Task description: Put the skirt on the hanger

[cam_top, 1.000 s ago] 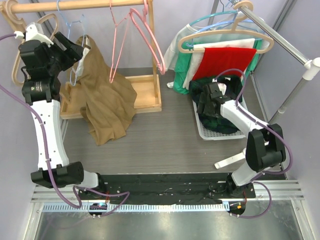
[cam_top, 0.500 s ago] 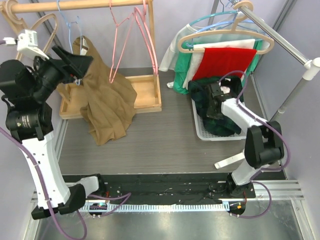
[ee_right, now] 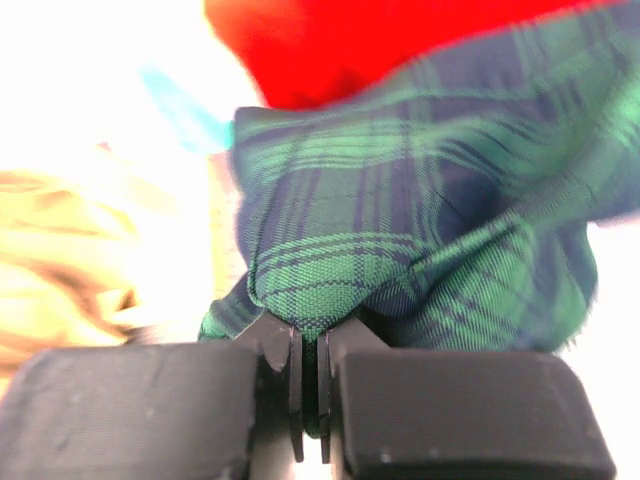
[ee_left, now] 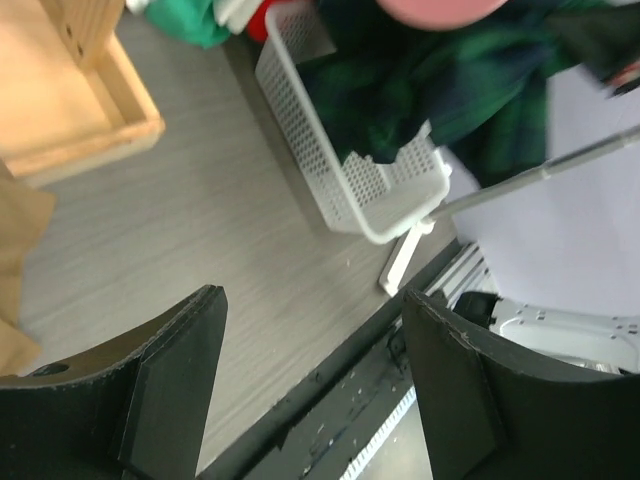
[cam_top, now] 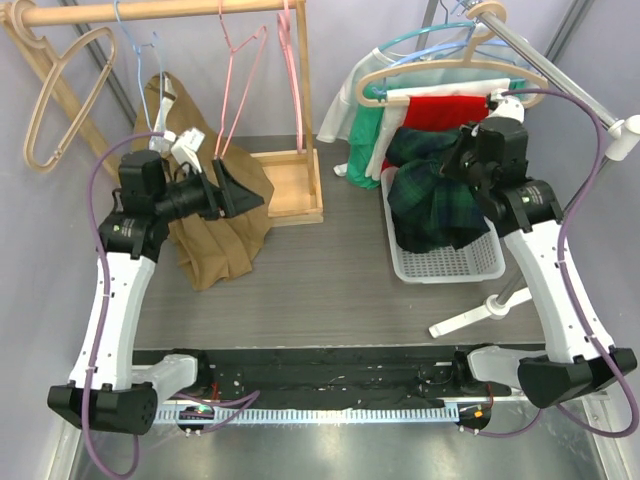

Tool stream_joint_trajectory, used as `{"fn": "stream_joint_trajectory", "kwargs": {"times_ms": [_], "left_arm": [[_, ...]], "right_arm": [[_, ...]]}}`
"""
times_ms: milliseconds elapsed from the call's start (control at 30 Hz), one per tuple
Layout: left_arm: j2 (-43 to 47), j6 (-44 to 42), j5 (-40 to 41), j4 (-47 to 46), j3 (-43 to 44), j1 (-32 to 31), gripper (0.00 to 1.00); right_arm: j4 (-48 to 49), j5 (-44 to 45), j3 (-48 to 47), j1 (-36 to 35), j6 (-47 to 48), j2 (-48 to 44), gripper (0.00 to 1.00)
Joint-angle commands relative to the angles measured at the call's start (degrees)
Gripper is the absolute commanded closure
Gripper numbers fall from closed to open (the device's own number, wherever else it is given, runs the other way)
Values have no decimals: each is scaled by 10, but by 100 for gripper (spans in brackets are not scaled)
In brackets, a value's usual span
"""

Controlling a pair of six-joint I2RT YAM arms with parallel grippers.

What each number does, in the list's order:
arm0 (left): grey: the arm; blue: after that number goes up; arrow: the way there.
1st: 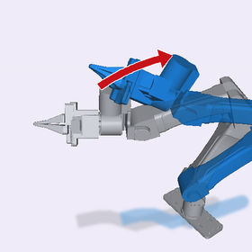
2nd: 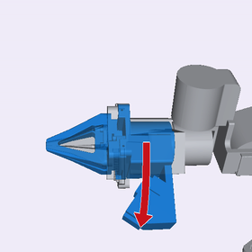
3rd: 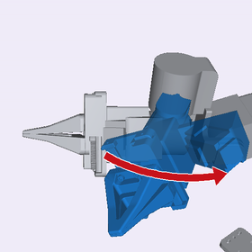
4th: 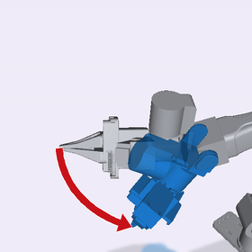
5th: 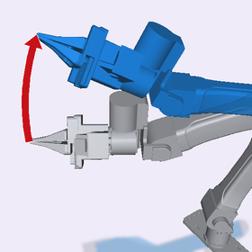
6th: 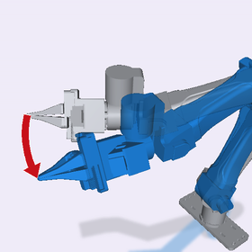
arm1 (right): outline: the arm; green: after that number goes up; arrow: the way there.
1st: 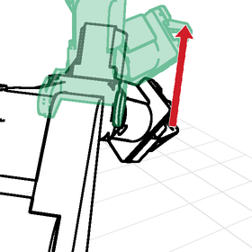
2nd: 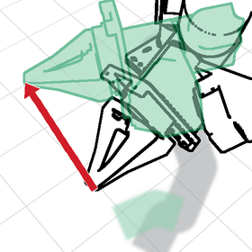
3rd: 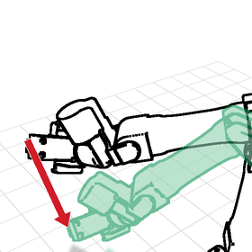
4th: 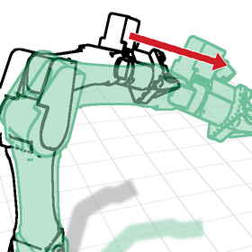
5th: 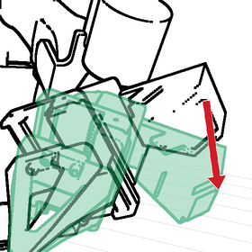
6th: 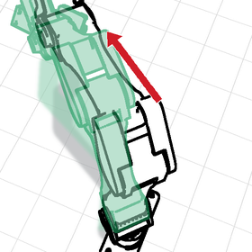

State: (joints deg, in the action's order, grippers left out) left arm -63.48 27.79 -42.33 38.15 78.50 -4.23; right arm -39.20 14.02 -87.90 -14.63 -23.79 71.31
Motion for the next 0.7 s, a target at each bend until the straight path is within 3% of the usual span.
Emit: {"fn": "stream_joint_trajectory", "kwargs": {"times_ms": [0,267,533,667], "left_arm": [[40,-20,17,-36,-49,-22,26],[42,-13,93,-91,-139,-41,26],[30,9,117,-127,-165,-46,25],[26,14,131,-129,-165,-47,25]], "right_arm": [[87,-157,-69,0,54,-27,99],[187,-401,-104,-1,22,-42,99],[433,-621,-119,0,-96,-51,99],[532,-667,-139,0,-164,-38,99]]}}
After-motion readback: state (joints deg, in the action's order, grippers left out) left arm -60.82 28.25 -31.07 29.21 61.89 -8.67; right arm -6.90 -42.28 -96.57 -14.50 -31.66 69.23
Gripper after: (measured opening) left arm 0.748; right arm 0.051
